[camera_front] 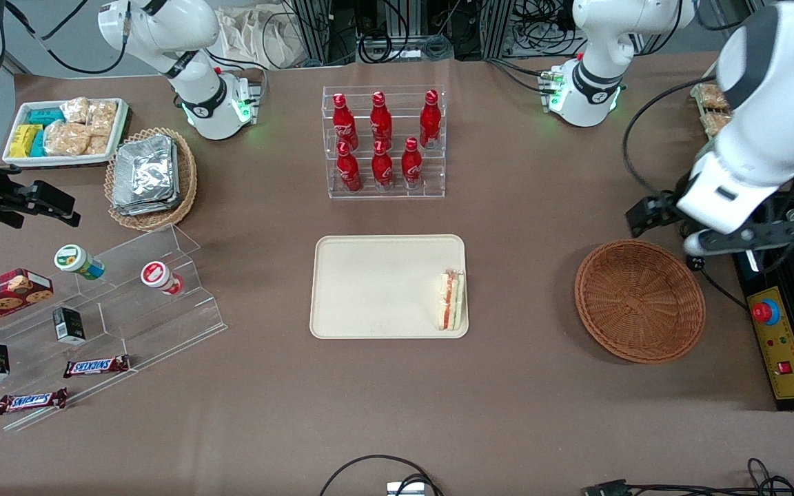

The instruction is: Place sandwich from basket to tray

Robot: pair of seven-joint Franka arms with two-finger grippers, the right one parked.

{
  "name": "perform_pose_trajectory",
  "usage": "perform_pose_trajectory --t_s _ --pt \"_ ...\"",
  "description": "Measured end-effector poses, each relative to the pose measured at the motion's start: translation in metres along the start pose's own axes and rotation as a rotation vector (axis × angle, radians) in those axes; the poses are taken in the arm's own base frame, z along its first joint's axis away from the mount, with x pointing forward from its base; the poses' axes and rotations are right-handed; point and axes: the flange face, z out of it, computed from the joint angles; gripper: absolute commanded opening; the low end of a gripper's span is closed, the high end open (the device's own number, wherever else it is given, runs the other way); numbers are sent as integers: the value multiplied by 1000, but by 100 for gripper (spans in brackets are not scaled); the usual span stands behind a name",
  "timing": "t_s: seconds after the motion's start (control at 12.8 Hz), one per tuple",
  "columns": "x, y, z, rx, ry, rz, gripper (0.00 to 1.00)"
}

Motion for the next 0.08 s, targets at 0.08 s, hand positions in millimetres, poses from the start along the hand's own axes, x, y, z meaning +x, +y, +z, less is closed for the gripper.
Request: perform_pose_trajectory --t_s 0.08 --pt "-6 -6 -5 4 -10 12 100"
